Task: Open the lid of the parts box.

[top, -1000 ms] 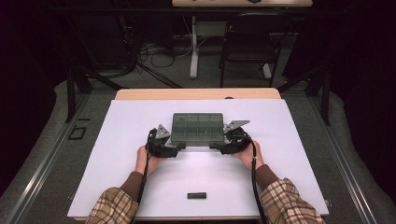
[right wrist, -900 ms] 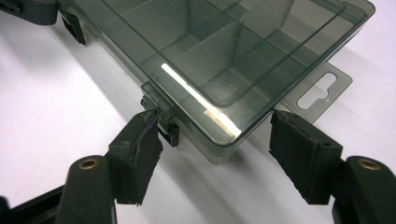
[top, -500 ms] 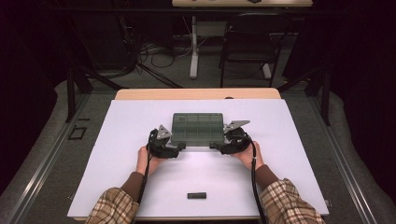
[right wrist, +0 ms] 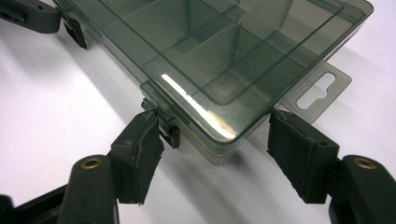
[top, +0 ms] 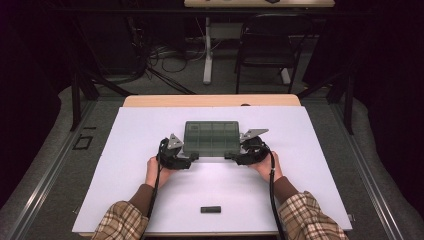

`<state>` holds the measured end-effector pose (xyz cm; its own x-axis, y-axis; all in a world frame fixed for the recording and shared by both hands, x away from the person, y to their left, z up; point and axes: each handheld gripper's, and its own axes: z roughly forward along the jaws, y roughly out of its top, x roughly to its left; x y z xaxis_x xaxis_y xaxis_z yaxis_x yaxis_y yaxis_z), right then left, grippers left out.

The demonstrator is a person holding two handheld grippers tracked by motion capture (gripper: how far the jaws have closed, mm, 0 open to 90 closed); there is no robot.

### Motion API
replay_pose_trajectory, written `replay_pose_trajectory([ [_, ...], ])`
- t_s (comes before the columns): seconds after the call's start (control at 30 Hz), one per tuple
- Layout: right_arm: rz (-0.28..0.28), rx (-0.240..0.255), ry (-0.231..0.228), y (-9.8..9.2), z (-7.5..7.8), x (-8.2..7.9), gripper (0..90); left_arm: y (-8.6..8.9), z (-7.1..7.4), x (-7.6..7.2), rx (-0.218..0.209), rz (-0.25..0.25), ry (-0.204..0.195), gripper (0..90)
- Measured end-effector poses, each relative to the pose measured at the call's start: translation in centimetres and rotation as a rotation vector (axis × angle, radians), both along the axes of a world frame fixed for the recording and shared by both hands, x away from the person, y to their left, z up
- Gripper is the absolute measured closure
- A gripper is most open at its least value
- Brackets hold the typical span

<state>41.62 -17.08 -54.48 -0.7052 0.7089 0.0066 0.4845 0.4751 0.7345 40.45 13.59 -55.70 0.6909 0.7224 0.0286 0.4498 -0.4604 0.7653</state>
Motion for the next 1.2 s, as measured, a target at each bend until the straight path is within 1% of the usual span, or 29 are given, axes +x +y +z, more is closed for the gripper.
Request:
replay_pose_trajectory([
  [0.1, 0.001, 0.001, 0.002, -0.03, 0.01, 0.00, 34.2, 0.00, 0.00, -0.01, 0.001, 0.000, 0.001, 27.9],
  [0.23, 0.003, 0.015, -0.004, -0.09, 0.03, -0.01, 35.0, -0.01, 0.00, -0.04, 0.002, 0.000, -0.003, 28.3],
  [0.37, 0.005, 0.013, -0.006, -0.11, 0.04, 0.01, 35.1, 0.06, 0.00, -0.01, -0.001, -0.002, 0.000, 28.5],
  [0.43, 0.003, 0.016, -0.002, -0.11, 0.03, -0.01, 35.2, 0.11, 0.03, 0.00, -0.010, -0.002, 0.001, 28.5],
  [0.53, 0.004, 0.019, -0.003, -0.16, 0.04, -0.02, 35.9, 0.07, 0.15, -0.09, -0.012, -0.001, -0.003, 26.7],
  [0.57, 0.004, 0.013, 0.004, -0.19, 0.09, -0.05, 36.0, -0.02, 0.06, -0.09, -0.009, 0.004, -0.012, 26.5],
  [0.6, 0.005, 0.013, 0.003, -0.19, 0.09, -0.04, 36.0, 0.00, 0.10, -0.09, -0.006, 0.002, -0.005, 26.5],
  [0.73, 0.005, 0.017, 0.003, -0.19, 0.08, -0.04, 36.0, 0.15, 0.10, -0.05, -0.014, 0.006, -0.005, 29.0],
  [0.83, 0.001, 0.027, 0.000, -0.19, 0.07, -0.06, 36.4, 0.13, 0.11, -0.08, -0.012, 0.005, -0.007, 29.4],
  [1.1, -0.002, 0.022, 0.007, -0.20, 0.18, -0.13, 37.2, 0.16, 0.10, -0.07, -0.013, 0.005, -0.004, 29.8],
  [1.2, 0.000, 0.022, 0.001, -0.22, 0.22, -0.14, 38.0, 0.12, 0.10, -0.10, -0.011, 0.006, -0.004, 29.9],
])
